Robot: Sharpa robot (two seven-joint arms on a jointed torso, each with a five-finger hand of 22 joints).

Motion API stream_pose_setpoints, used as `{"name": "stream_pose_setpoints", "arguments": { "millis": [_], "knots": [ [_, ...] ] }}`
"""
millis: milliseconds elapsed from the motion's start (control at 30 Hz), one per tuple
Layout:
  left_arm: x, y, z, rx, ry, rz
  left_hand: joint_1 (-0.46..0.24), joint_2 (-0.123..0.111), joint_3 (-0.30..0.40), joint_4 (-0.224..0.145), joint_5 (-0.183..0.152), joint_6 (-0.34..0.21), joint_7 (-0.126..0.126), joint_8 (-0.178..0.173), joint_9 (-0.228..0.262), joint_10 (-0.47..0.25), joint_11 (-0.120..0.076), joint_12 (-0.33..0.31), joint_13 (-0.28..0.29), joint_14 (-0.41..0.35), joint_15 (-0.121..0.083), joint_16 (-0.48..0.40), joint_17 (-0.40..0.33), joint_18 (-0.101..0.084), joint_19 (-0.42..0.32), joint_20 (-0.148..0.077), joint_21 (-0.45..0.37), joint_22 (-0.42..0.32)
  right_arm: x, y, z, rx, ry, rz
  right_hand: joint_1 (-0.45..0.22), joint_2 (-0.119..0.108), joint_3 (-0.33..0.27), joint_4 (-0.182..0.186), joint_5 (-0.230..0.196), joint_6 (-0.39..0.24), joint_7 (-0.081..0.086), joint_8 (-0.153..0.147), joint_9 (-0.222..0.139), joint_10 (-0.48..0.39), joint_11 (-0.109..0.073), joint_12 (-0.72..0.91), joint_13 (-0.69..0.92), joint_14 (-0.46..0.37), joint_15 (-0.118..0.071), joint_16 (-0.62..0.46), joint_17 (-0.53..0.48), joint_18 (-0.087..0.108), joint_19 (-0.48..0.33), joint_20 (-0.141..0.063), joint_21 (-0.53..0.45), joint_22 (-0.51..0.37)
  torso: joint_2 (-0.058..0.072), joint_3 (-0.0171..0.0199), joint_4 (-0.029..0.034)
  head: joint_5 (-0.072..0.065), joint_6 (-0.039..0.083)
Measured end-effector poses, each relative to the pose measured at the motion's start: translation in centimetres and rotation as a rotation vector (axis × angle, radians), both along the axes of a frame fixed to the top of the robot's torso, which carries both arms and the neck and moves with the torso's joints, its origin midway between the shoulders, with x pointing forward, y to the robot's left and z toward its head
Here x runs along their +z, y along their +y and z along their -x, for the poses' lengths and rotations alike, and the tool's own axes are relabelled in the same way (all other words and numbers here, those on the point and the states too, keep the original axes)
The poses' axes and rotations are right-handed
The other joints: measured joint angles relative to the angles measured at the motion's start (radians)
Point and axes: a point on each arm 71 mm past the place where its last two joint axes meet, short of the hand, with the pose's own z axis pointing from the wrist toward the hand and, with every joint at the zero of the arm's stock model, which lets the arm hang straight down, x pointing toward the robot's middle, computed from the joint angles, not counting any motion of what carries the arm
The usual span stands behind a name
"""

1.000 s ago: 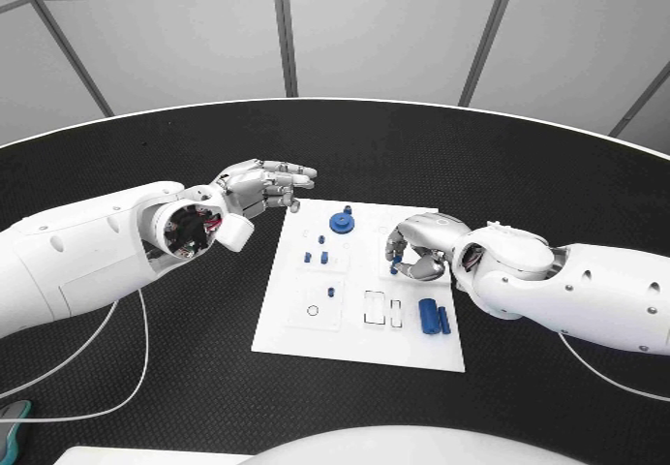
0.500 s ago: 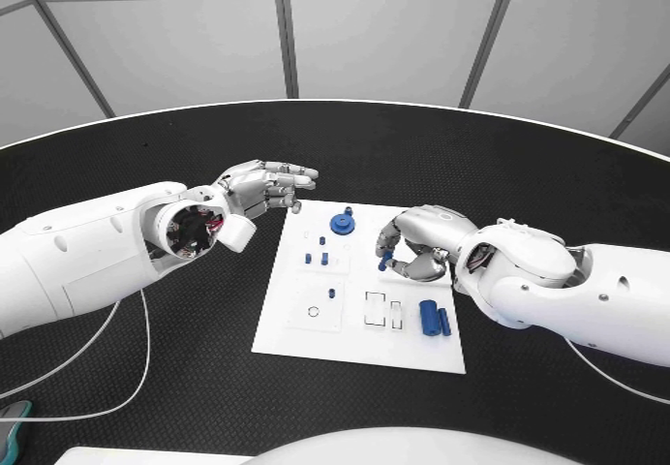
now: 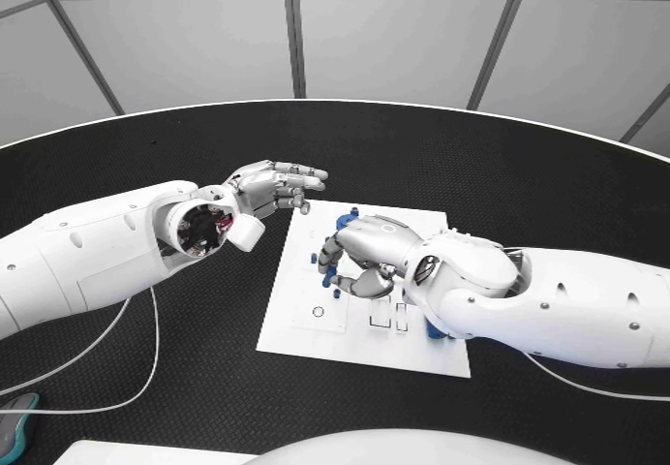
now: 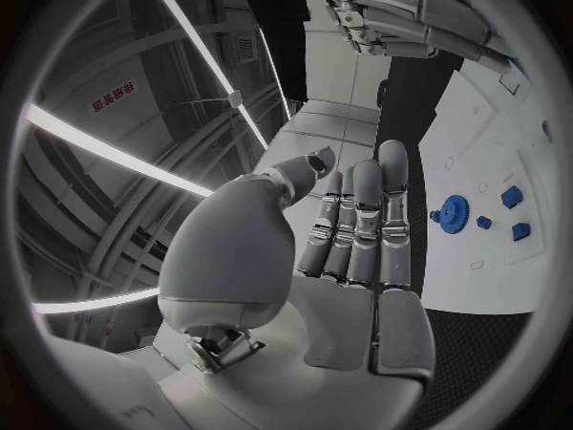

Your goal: Assemble the parts on the task board

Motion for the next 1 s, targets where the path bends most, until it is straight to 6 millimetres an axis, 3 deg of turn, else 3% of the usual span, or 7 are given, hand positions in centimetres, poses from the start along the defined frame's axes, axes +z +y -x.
{"name": "stream_pose_setpoints", "arguments": {
  "millis": [133, 400, 633, 1000],
  "knots": [
    [0.0, -0.1, 0.0, -0.004, 0.001, 0.001, 0.000, 0.000, 0.000, 0.000, 0.000, 0.000, 0.000, -0.002, 0.000, 0.000, 0.000, 0.000, 0.000, 0.000, 0.000, 0.000, 0.000, 0.000, 0.000, 0.000, 0.000, 0.000, -1.3, 1.7, 0.2, 0.034, 0.023, -0.003, 0.000, 0.000, 0.003, -0.003, 0.007, 0.000, 0.000, 0.000, 0.000, 0.000, 0.000, 0.000, 0.000, 0.000, 0.000, 0.000, 0.000, 0.000, 0.000, 0.000, 0.000, 0.000, 0.000, -0.0001, -0.0002, 0.008, -0.001],
    [0.0, -0.2, 0.0, -0.004, 0.001, 0.000, 0.004, 0.004, -0.003, 0.003, 0.000, 0.000, 0.000, -0.002, 0.000, 0.000, 0.000, 0.000, 0.000, 0.000, 0.000, 0.000, 0.000, 0.000, 0.000, 0.000, 0.000, -0.001, -3.4, 3.1, 0.0, 0.053, 0.059, 0.014, 0.000, 0.000, 0.002, -0.003, 0.007, 0.000, 0.000, 0.000, 0.000, 0.000, 0.000, -0.001, 0.000, 0.000, 0.000, 0.000, -0.001, 0.000, 0.000, 0.000, -0.005, 0.000, 0.000, 0.0022, -0.0019, 0.021, -0.010],
    [0.0, -0.2, 0.0, -0.006, 0.002, 0.000, 0.004, 0.004, -0.003, 0.003, 0.000, 0.000, 0.000, -0.002, 0.000, 0.000, 0.000, 0.000, 0.000, 0.000, 0.000, 0.000, 0.000, 0.000, 0.000, 0.000, 0.000, -0.001, -4.4, 3.0, -0.5, 0.040, 0.073, 0.036, 0.002, 0.002, 0.002, -0.003, 0.007, 0.000, 0.000, 0.000, -0.001, 0.000, 0.000, -0.008, 0.000, 0.000, 0.000, 0.000, -0.001, 0.000, 0.000, 0.000, -0.005, 0.000, 0.000, 0.0035, -0.0032, 0.028, -0.016],
    [0.0, -0.1, -0.1, -0.003, 0.002, -0.001, 0.004, 0.004, -0.003, 0.003, 0.000, 0.000, 0.000, -0.002, 0.000, 0.000, 0.000, 0.000, 0.000, 0.000, 0.000, 0.000, 0.000, 0.000, 0.000, 0.000, 0.000, -0.002, -5.0, 2.3, -1.1, 0.022, 0.091, 0.075, 0.002, 0.002, 0.001, -0.004, 0.007, 0.000, 0.000, 0.000, -0.001, 0.000, 0.000, -0.007, 0.001, 0.000, 0.000, 0.000, -0.001, 0.000, 0.000, 0.000, -0.005, 0.000, 0.000, 0.0031, -0.0032, 0.028, -0.018]
  ]
}}
